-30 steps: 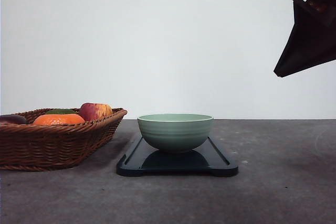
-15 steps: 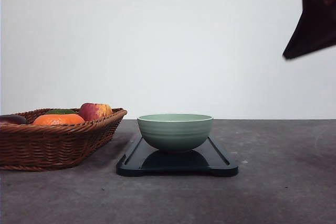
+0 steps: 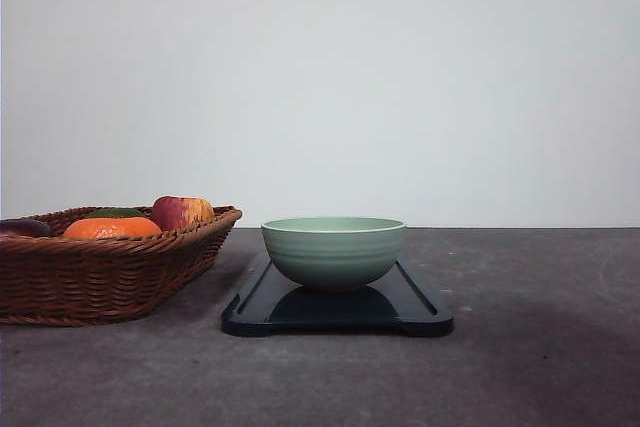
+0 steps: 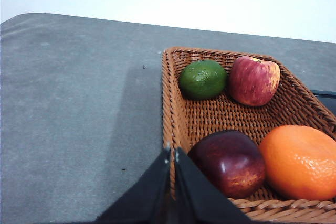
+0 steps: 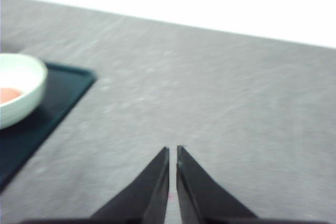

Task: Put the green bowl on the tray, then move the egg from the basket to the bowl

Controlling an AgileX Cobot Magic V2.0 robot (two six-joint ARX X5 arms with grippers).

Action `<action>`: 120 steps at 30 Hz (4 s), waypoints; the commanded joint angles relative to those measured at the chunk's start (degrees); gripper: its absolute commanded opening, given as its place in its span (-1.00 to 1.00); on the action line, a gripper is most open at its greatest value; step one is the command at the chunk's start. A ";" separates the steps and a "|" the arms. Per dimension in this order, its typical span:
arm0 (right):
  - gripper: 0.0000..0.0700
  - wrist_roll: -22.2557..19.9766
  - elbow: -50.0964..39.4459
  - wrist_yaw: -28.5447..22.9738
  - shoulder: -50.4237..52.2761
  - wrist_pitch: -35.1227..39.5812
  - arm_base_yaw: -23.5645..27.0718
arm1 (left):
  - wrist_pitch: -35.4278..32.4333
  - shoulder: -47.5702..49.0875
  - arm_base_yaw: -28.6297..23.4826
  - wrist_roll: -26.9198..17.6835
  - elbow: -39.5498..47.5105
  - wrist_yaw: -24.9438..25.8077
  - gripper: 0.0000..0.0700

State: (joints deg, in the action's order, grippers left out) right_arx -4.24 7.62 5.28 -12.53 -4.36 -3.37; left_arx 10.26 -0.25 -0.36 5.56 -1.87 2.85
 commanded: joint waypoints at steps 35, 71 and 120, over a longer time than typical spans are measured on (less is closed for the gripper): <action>-0.95 2.72 -6.93 -5.34 12.32 -0.76 2.48 | 0.46 0.00 -0.15 -0.37 1.07 -0.09 -1.00; -0.95 2.73 -6.93 -5.34 12.32 -0.76 2.48 | 0.46 0.00 -0.15 -0.37 1.07 -0.09 -1.00; -0.95 2.73 -6.93 -5.34 12.32 -0.76 2.48 | 0.46 0.00 -0.15 -0.37 1.07 -0.09 -1.00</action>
State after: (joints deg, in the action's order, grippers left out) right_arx -2.46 0.93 0.02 -0.14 -5.58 -0.91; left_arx 10.26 -0.27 -0.37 5.56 -1.87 2.85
